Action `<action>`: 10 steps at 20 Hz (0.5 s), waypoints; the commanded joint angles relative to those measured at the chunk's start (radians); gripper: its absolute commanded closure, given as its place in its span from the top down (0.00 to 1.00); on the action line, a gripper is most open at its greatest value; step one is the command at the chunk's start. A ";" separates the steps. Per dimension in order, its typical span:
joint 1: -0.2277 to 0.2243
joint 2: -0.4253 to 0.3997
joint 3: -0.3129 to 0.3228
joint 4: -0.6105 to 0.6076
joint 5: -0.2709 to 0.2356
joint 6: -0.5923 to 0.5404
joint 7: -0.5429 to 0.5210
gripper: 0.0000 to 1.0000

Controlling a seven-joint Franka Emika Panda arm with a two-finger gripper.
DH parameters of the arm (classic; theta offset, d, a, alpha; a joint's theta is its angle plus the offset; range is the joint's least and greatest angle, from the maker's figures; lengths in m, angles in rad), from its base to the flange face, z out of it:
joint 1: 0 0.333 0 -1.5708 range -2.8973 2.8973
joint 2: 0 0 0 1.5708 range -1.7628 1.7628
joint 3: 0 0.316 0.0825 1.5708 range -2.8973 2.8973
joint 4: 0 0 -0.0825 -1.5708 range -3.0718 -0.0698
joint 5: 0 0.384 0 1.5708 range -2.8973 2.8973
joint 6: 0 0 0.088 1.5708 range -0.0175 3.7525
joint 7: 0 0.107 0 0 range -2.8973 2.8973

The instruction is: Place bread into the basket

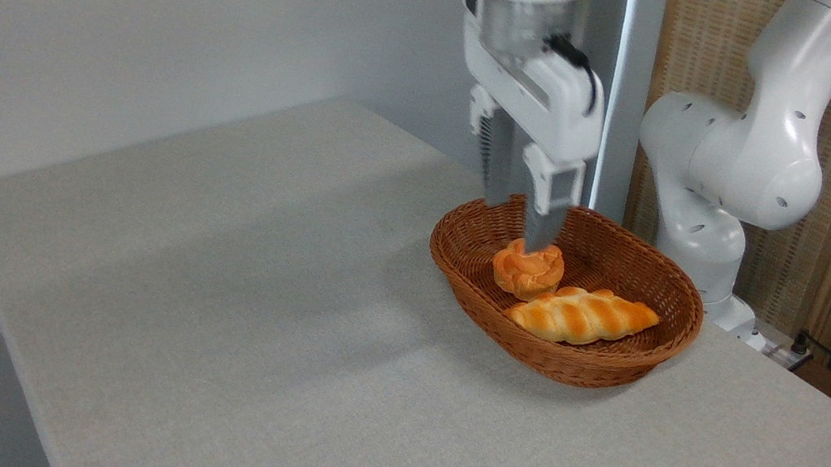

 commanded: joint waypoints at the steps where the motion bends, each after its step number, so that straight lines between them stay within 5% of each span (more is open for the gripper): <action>1: -0.006 0.169 -0.034 0.213 -0.024 -0.027 -0.037 1.00; 6: 0.005 0.319 -0.037 0.435 -0.105 -0.027 -0.089 1.00; 10: 0.008 0.426 -0.037 0.581 -0.113 -0.041 -0.167 1.00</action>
